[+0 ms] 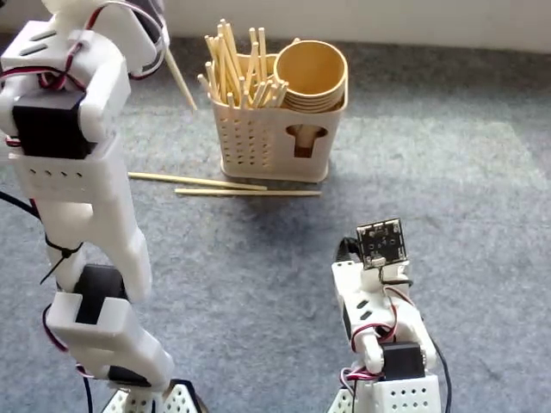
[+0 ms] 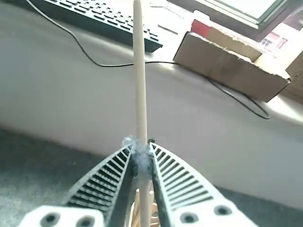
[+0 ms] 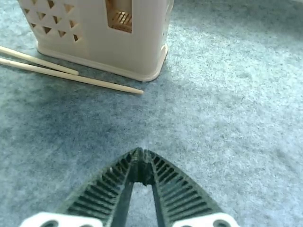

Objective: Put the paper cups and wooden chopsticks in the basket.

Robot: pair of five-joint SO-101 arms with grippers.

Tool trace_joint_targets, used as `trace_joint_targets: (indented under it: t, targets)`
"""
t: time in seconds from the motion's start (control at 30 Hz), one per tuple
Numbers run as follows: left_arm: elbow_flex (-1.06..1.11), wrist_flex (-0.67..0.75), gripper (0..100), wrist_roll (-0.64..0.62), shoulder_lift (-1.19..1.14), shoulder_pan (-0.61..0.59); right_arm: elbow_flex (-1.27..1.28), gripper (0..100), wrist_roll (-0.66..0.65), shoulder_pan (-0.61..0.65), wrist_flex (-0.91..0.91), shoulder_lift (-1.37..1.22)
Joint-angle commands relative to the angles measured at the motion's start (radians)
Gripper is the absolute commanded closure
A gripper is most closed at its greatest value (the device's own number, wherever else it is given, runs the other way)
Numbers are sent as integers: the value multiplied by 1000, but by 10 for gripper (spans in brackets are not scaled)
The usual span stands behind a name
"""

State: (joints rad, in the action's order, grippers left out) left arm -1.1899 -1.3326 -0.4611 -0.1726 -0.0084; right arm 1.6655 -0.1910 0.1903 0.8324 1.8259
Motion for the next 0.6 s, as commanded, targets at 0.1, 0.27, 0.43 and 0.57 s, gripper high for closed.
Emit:
trace_joint_targets:
  t: [0.1,0.27,0.43,0.57]
  targets:
    - [1,175,995,9,42,110,5,992,-9,-7,-28,12]
    - [24,272,995,9,15,157,5,992,-9,-7,-28,12]
    - [33,368,995,9,-82,157,5,992,-52,-5,-28,12]
    - [28,436,995,29,-153,153,5,992,-55,12,-28,12]
